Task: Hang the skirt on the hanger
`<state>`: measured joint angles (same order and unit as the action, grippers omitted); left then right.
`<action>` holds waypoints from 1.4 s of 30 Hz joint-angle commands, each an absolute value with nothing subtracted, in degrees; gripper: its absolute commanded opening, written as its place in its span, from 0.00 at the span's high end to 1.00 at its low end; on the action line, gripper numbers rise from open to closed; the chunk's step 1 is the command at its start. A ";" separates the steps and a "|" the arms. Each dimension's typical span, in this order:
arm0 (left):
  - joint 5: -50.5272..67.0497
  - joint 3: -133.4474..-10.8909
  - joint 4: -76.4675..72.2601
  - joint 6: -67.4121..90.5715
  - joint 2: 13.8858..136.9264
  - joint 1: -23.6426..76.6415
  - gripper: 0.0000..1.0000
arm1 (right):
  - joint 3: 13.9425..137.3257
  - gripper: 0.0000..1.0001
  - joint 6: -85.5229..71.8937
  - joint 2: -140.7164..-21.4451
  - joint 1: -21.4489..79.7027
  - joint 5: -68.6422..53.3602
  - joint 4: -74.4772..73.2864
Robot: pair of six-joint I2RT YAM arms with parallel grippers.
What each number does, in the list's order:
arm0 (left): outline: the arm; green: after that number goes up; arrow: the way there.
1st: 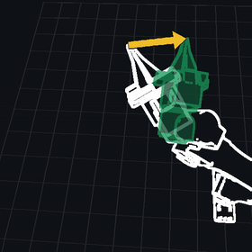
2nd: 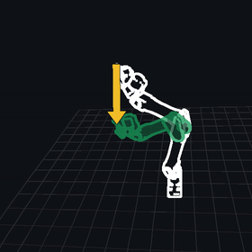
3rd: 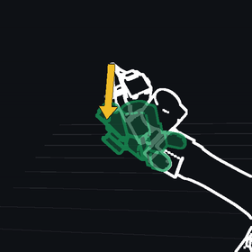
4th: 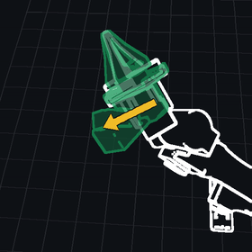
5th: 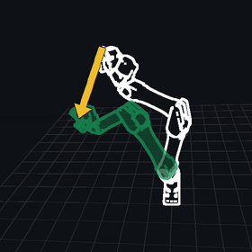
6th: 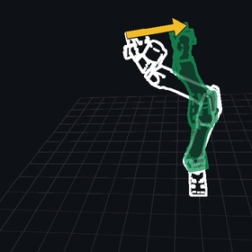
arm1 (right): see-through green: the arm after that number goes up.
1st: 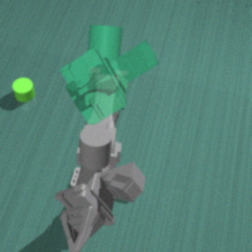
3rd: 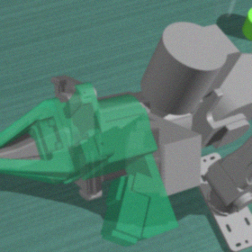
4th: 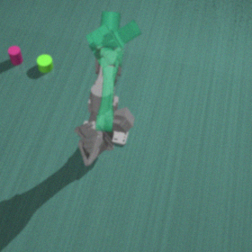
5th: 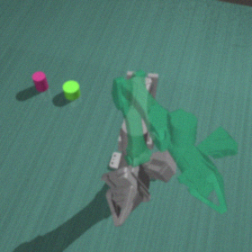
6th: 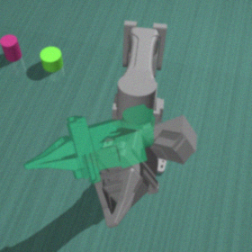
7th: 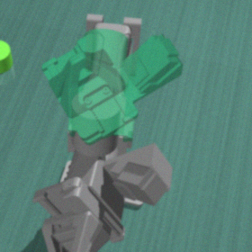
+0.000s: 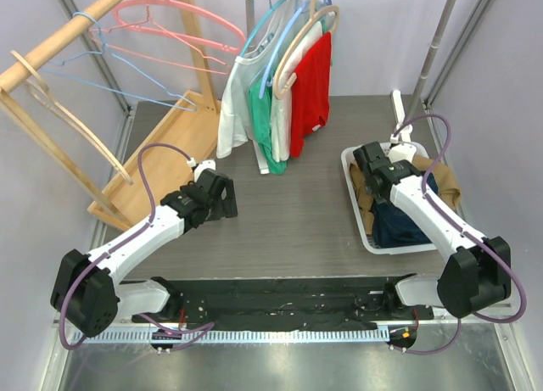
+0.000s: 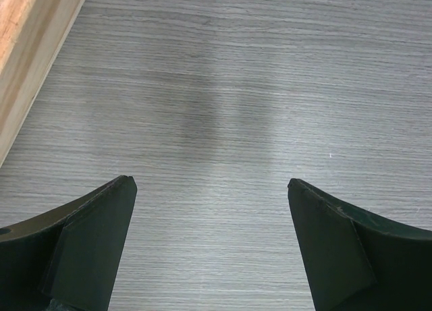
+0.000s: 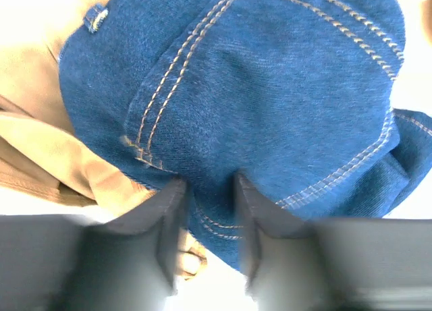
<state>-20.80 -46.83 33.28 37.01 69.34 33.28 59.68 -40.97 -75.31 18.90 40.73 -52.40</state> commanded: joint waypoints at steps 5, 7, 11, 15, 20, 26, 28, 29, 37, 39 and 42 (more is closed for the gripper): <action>-21.62 -49.04 33.49 36.39 67.41 33.49 0.00 | 67.40 0.99 -39.91 -71.81 17.14 43.15 -54.05; -21.71 -49.22 33.57 36.39 67.33 33.49 0.00 | 71.69 0.99 -39.03 -70.06 17.23 43.85 -54.14; -21.80 -49.57 33.66 36.21 67.24 33.49 0.00 | 81.80 0.99 -36.83 -67.77 17.14 45.79 -53.88; -21.62 -49.92 33.49 36.21 67.41 33.40 0.00 | 92.26 0.99 -33.32 -67.33 17.23 46.23 -52.91; -21.88 -50.80 33.57 36.04 67.85 33.49 0.00 | 101.68 0.99 -26.57 -66.36 17.23 40.01 -49.49; -22.76 -52.47 33.57 35.77 67.85 33.49 0.00 | 105.11 0.99 -20.22 -64.42 17.23 14.57 -42.81; -23.11 -53.34 33.84 35.77 68.11 33.49 0.00 | 105.82 0.99 -19.95 -64.77 17.23 9.08 -42.54; -23.46 -53.61 34.19 35.77 68.29 33.49 0.00 | 106.08 0.99 -19.78 -65.04 17.14 3.83 -42.80; -25.92 -55.81 36.12 36.56 68.56 33.49 0.00 | 102.76 0.99 -21.35 -67.94 17.49 -21.42 -44.48; -27.15 -55.81 36.91 36.91 68.47 33.49 0.00 | 98.64 0.99 -21.88 -68.11 18.54 -25.55 -41.58; -28.91 -55.99 38.40 37.97 68.38 33.49 0.00 | 93.89 0.99 -23.47 -68.99 23.54 -24.62 -37.19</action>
<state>-25.02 -53.91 35.94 37.06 68.79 33.28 97.67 -21.96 -68.42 19.25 -16.51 -47.48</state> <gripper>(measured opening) 0.996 0.042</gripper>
